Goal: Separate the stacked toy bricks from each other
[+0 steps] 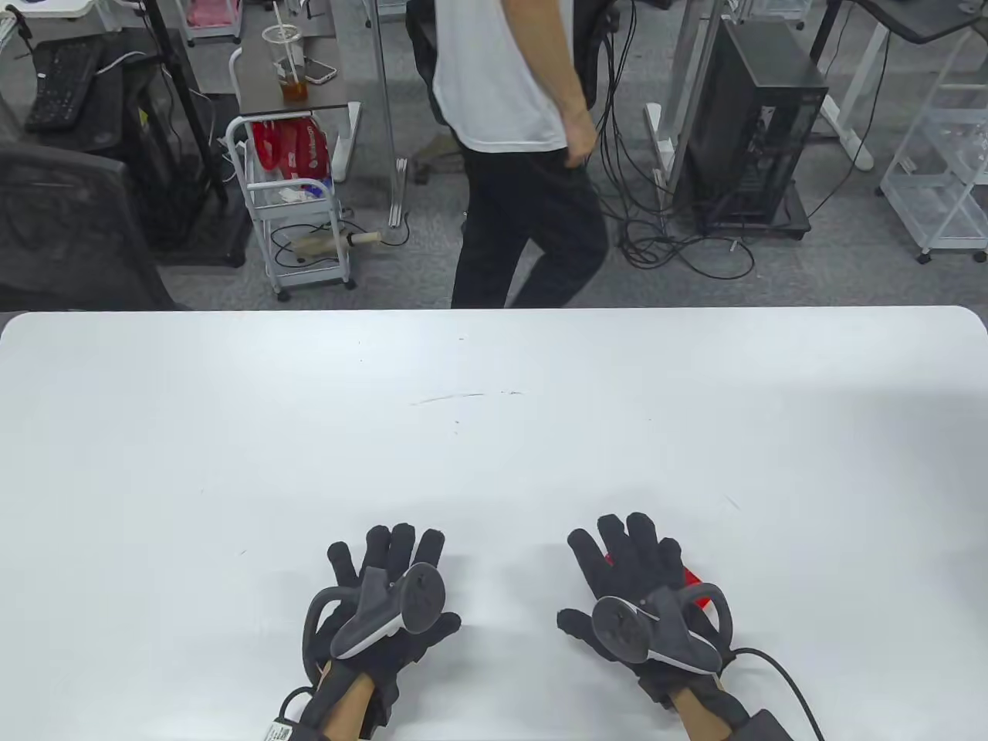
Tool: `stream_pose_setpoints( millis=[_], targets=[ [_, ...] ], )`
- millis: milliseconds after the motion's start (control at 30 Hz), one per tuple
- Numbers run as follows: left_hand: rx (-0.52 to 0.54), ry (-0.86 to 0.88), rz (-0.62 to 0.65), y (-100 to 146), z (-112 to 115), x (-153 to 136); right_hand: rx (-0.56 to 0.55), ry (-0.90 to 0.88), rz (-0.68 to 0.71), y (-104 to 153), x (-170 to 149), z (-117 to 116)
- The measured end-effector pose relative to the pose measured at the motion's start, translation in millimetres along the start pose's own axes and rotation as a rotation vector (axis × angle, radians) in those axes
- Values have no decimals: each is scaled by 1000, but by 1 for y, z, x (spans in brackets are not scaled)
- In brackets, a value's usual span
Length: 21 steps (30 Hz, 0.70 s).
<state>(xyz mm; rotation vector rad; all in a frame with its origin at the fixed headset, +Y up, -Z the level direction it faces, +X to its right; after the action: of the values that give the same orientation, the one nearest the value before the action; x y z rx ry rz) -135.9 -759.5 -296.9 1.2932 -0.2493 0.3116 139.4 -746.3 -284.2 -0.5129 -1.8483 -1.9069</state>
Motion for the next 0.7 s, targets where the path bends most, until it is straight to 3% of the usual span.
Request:
stream_pose_setpoints(
  millis=[400, 700],
  targets=[
    [17, 43, 12, 2, -2, -2, -11, 23, -52, 3, -7, 2],
    [33, 82, 22, 2, -7, -4, -31, -34, -195, 6, -34, 10]
  ],
)
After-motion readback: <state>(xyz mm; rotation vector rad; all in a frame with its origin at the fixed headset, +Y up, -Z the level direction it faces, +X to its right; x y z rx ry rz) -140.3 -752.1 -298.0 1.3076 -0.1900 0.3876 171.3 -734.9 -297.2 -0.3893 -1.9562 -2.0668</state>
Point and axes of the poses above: the tracker on the back of each hand, its own x axis roughly to the thumb side, its own y axis roughly from the fingertips to the wrist, z = x × y, the point moved 2 cm from there along -y, roughly from the wrist to the fingertips, and after that the axes turned 10 degrees about z, right-handed, at the moved point
